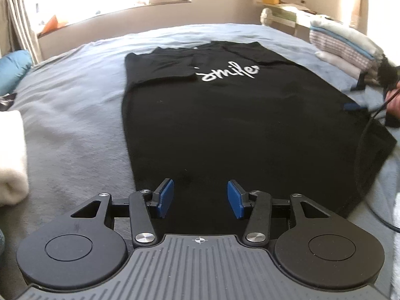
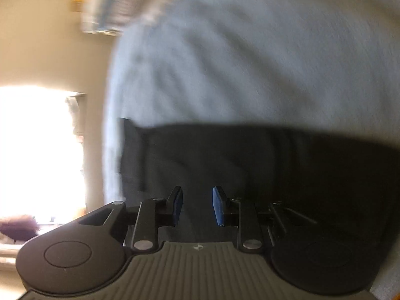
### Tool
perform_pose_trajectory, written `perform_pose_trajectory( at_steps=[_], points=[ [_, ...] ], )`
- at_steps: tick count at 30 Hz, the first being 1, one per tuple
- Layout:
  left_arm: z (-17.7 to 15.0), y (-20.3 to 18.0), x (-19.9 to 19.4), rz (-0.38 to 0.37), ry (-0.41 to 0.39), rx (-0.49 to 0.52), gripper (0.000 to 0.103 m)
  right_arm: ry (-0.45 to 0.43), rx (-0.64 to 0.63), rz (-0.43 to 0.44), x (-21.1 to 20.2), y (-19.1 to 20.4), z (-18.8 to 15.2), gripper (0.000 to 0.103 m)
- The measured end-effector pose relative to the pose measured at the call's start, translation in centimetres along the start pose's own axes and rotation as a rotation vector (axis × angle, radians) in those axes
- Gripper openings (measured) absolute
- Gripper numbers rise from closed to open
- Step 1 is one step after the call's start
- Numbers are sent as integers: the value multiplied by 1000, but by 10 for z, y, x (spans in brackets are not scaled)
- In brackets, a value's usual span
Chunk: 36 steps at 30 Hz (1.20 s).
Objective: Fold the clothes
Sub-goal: 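Pull the shirt's hem corner straight with the right gripper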
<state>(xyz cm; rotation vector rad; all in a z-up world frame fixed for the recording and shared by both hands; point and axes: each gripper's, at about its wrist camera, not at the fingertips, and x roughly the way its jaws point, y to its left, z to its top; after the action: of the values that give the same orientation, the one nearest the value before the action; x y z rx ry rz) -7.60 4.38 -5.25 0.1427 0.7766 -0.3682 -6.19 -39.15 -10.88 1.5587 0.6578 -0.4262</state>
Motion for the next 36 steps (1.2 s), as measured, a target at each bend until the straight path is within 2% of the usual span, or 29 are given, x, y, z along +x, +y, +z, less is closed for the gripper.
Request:
perform_pose_trajectory(
  at_steps=[3,7,9,12,13,16,19,21,22,26,28,31,36],
  points=[
    [-2,1,2,-19,2,-1,49,-40,139,47,-27,-38,4,19],
    [-6,3,9,-51,20,-21,50,-169,223,-9,-84,-66,11,20],
    [-8,3,9,-66,23,-24,50,-212,275,-7,-103,-71,11,21],
    [-10,1,8,-82,26,-19,50,-246,214,-23,-115,-53,13,23],
    [-10,0,8,-90,27,-17,50,-230,191,-6,-120,-52,9,23],
    [-11,-3,6,-120,37,-5,50,-129,129,35,-82,-24,9,23],
    [-13,-10,6,-144,53,34,51,-77,97,-18,-51,-20,4,23],
    [-16,-15,6,-151,60,65,52,-80,129,-22,-53,-34,2,13],
    [-18,-17,6,-152,61,78,52,-83,148,-22,-55,-42,2,12],
    [-22,-20,8,-156,67,102,55,-174,199,-91,-103,-65,5,12],
    [-23,-21,9,-156,70,104,55,-212,227,-125,-125,-71,10,16],
    [-21,-22,8,-158,77,104,56,-211,207,-96,-126,-62,11,16],
    [-21,-21,8,-165,87,90,56,-73,131,-24,-59,-23,15,16]
  ],
)
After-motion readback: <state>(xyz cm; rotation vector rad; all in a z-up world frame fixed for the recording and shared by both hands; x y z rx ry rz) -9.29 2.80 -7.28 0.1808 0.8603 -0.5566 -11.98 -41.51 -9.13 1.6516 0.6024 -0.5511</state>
